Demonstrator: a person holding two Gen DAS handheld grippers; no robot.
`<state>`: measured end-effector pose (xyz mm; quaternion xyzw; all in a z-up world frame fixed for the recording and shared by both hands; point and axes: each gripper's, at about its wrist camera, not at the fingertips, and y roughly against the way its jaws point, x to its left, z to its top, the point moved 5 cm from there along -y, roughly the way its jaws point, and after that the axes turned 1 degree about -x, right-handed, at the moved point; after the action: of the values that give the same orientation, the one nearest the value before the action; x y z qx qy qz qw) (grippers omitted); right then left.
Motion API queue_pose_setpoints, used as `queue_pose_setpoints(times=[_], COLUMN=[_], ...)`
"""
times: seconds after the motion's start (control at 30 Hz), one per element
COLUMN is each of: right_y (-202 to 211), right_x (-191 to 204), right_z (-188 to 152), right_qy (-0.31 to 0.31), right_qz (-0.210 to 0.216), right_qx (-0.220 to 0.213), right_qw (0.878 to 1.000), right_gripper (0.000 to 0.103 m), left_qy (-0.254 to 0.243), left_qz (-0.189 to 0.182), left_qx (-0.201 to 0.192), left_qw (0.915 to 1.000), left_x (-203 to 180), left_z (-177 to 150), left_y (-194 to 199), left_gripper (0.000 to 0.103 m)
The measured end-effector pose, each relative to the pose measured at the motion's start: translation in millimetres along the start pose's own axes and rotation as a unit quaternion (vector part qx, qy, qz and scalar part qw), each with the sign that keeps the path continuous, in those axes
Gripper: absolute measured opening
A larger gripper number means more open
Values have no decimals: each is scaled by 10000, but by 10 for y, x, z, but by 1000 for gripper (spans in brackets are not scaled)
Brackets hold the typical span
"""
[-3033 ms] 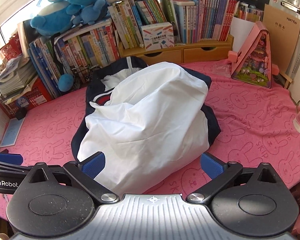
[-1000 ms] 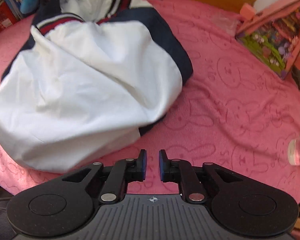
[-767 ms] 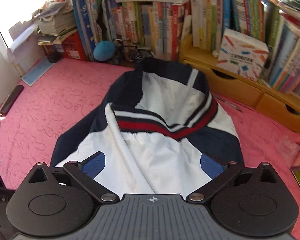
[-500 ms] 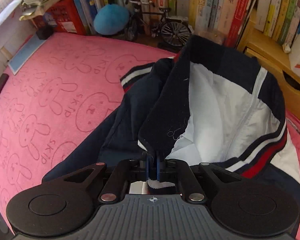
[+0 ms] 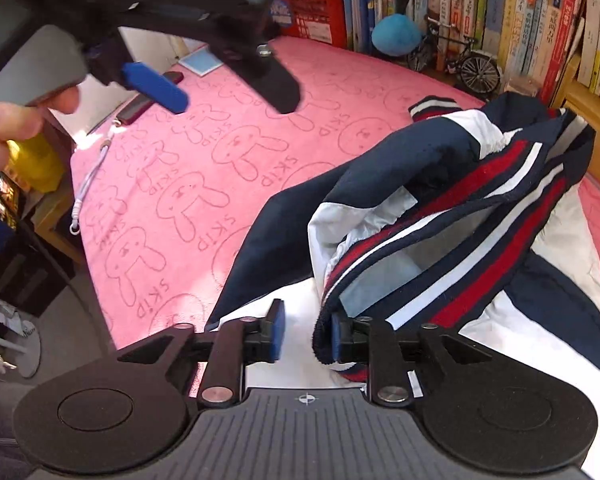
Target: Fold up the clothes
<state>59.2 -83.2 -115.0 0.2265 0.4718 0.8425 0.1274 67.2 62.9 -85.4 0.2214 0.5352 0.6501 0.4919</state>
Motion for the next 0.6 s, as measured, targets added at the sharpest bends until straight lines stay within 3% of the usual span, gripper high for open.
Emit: queue_pose_setpoints(times=[0.03, 0.2, 0.27, 0.33, 0.47, 0.53, 0.6], right_y=[10, 280, 432, 539, 588, 556, 509], right_x=[-35, -501, -684, -846, -1078, -1186, -1342], right_z=[-20, -33, -62, -130, -263, -311, -240], right_qy=[-119, -1264, -1787, -2135, -2327, -2275, -2313], right_qz=[136, 523, 629, 427, -233, -540, -806], right_qx=[8, -276, -445, -483, -259, -310, -466], right_qw=[9998, 9902, 9809, 9748, 9719, 9718, 9684], right_gripper=[59, 62, 73, 83, 83, 82, 82], left_qy=[-183, -838, -1053, -1399, -1518, -1230, -951], left_qz=[-104, -278, -250, 22, 1119, 1076, 1314], left_qx=[64, 194, 207, 207, -70, -142, -127], left_qw=[9998, 9959, 9939, 9899, 9820, 9865, 9867], left_x=[-146, -698, -858, -996, -824, -643, -400], left_z=[50, 312, 401, 442, 499, 565, 651], left_y=[-92, -530, -714, -938, -1224, -1199, -1201], left_gripper=[103, 103, 103, 103, 94, 94, 94])
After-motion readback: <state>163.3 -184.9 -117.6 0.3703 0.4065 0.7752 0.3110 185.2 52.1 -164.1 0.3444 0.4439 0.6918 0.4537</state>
